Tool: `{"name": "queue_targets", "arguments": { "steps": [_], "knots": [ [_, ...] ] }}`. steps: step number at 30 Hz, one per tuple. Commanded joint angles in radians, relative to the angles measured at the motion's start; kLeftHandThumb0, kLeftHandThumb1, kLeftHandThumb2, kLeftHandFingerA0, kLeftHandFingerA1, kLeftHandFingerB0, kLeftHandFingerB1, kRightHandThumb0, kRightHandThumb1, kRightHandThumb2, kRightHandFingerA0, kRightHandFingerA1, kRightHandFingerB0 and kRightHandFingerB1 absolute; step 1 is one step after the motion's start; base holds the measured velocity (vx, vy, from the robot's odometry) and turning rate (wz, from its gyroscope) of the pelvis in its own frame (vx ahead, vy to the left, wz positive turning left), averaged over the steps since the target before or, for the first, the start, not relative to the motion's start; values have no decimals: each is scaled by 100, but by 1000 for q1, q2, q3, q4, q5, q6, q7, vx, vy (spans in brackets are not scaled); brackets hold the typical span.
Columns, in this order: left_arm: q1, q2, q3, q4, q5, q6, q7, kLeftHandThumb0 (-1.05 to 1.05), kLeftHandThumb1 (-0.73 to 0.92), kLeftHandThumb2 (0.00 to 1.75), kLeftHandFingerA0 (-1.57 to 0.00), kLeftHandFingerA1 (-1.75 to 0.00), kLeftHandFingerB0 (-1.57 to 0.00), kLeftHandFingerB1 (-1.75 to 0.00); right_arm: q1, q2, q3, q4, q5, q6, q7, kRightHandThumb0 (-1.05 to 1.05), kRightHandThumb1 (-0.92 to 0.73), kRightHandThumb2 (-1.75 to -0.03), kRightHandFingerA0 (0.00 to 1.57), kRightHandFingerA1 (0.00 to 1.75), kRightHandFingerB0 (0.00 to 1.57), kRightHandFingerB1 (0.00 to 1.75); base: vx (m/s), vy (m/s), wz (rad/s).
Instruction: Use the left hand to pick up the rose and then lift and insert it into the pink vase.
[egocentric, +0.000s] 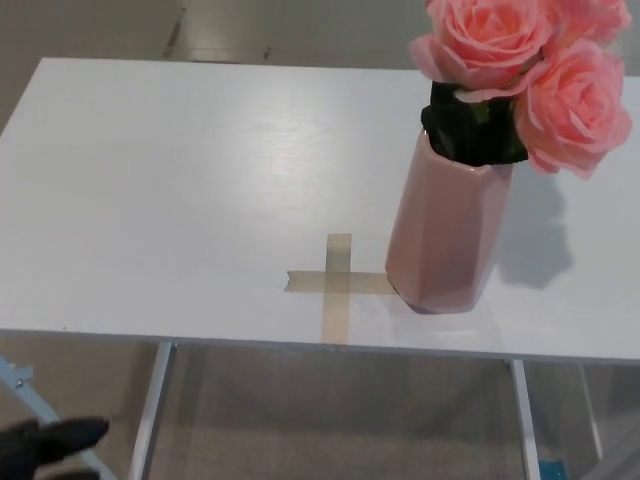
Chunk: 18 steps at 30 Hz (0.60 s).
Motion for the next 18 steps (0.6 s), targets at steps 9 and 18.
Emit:
{"name": "queue_targets", "arguments": {
  "steps": [9,18],
  "knots": [
    [-408,15,-357,1060,449,-246,463,-84,48,83,-8,-32,-10,-28,127,31,-17,25,5,-59,-96,-33,-64,-59,68,43,57,39,0,0,0],
    [-509,12,-396,1327,449,-310,636,-86,63,60,-20,-29,-20,-27,103,31,-50,15,37,-54,-85,-32,-63,-59,64,42,55,39,0,0,0]
  ]
}}
